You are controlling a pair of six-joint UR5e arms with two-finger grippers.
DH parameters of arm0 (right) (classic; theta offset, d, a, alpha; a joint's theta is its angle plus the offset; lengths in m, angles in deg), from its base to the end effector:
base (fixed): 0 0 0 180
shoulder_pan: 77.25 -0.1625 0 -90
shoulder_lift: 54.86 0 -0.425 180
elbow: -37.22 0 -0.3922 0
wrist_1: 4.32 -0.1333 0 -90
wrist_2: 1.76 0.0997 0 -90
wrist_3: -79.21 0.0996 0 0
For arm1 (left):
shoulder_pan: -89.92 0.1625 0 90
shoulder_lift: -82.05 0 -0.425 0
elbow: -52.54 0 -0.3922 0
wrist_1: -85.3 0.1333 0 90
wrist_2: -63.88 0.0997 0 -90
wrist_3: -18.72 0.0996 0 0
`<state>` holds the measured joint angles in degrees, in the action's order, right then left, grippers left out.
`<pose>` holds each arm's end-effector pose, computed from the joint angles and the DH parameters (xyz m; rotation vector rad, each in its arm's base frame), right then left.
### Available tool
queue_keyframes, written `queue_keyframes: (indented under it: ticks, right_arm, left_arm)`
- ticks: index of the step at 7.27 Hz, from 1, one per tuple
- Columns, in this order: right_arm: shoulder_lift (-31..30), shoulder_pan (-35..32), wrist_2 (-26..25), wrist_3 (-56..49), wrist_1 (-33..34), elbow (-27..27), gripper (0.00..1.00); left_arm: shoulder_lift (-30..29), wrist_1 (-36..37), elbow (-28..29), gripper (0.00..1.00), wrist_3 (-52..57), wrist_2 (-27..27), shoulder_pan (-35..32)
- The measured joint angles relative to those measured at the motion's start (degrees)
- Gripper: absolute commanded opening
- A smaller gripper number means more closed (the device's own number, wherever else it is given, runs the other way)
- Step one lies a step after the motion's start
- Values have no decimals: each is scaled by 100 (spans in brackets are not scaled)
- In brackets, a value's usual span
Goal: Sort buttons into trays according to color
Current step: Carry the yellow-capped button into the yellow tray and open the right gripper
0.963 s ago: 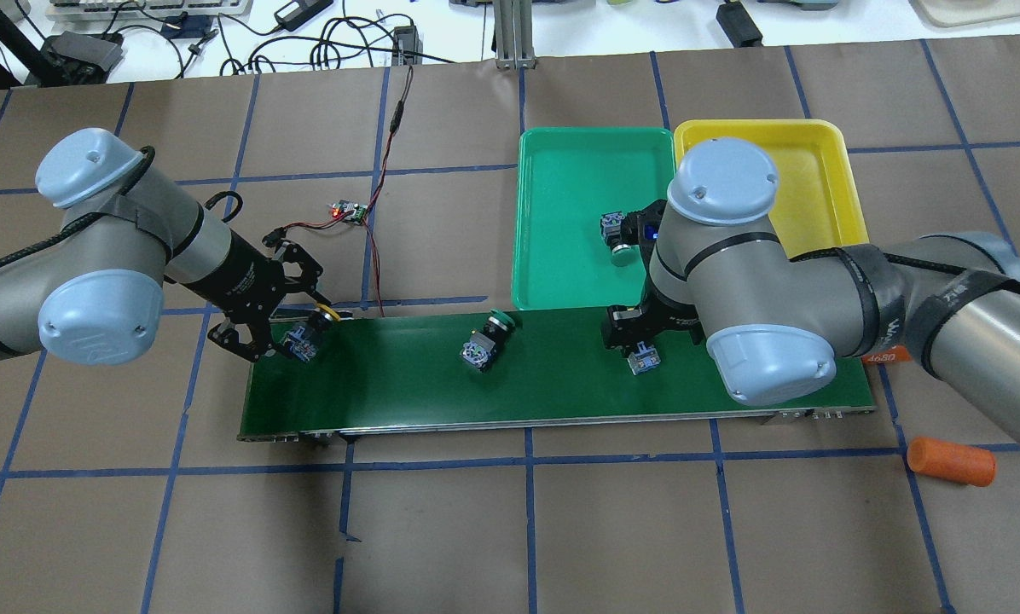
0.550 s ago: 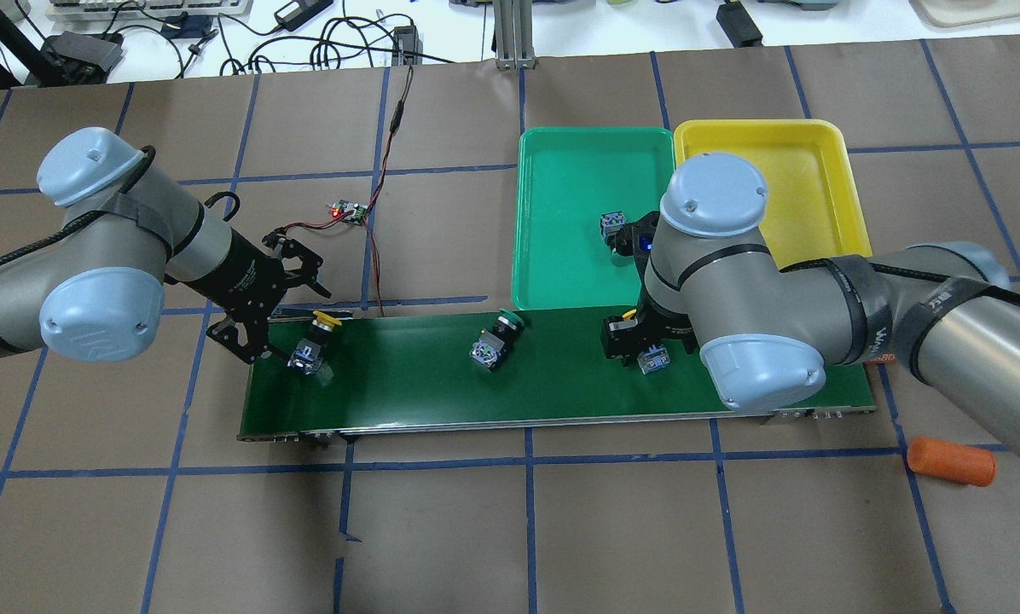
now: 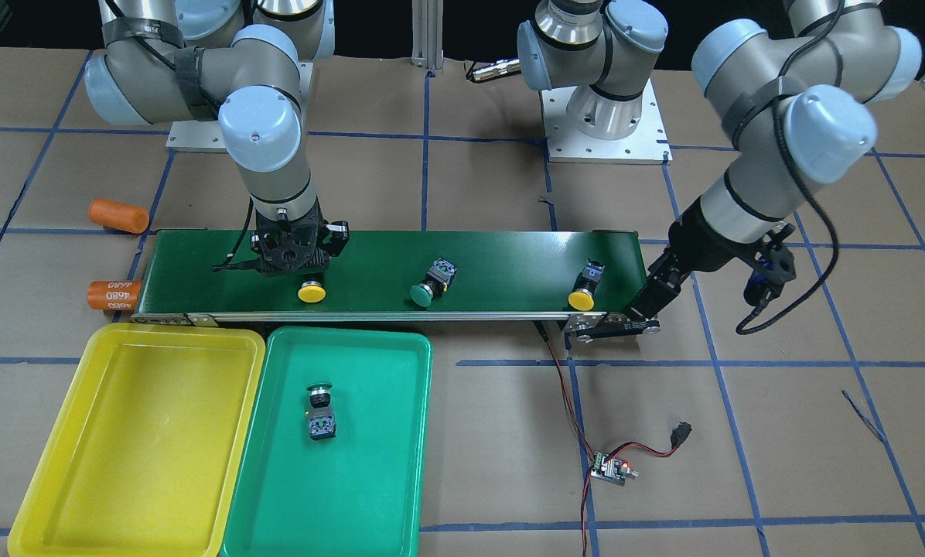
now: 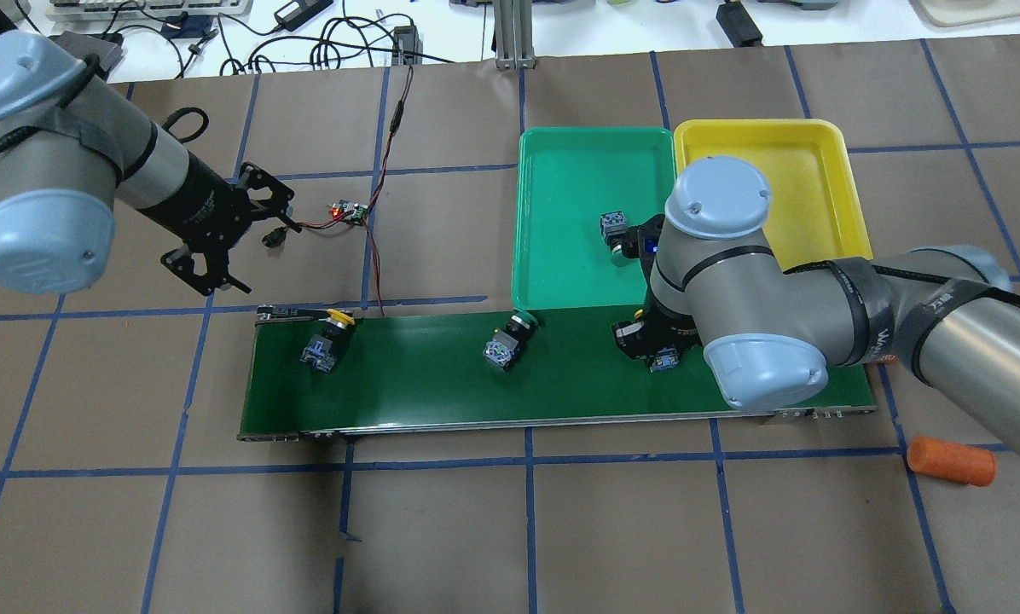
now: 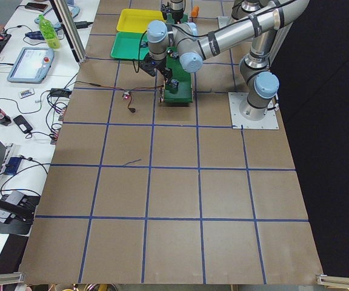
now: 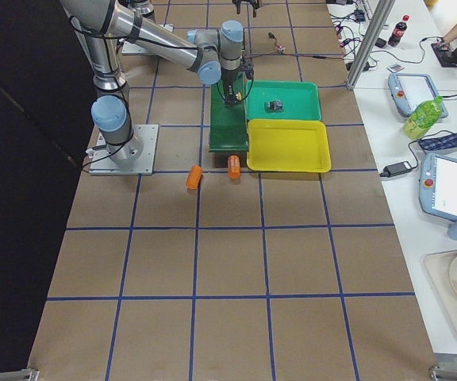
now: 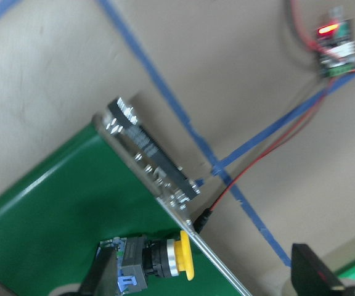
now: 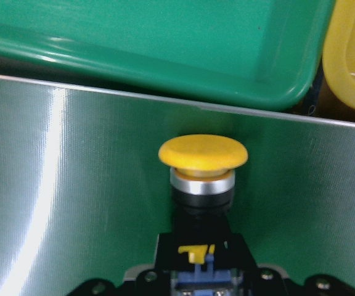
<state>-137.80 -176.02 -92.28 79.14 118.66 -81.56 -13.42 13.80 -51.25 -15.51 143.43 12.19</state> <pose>0.2017 -0.4392 0.2502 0.2414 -3.1185 -0.0768 -0.0397 -0.5297 0.3569 1.1718 -2.7228 -0.0709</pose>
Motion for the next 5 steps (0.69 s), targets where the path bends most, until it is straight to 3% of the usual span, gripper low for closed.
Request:
queue_keyframes:
  ticks: [2,5]
  right_arm:
    - [51,258,1,-87,-18,383,22]
    - [859,1037,-19,-646,-114,1446,22]
  left_arm:
    - [-33,-479,706,100,1715,738,-101]
    - [-49,-1252,1721,100,2661,947,-705]
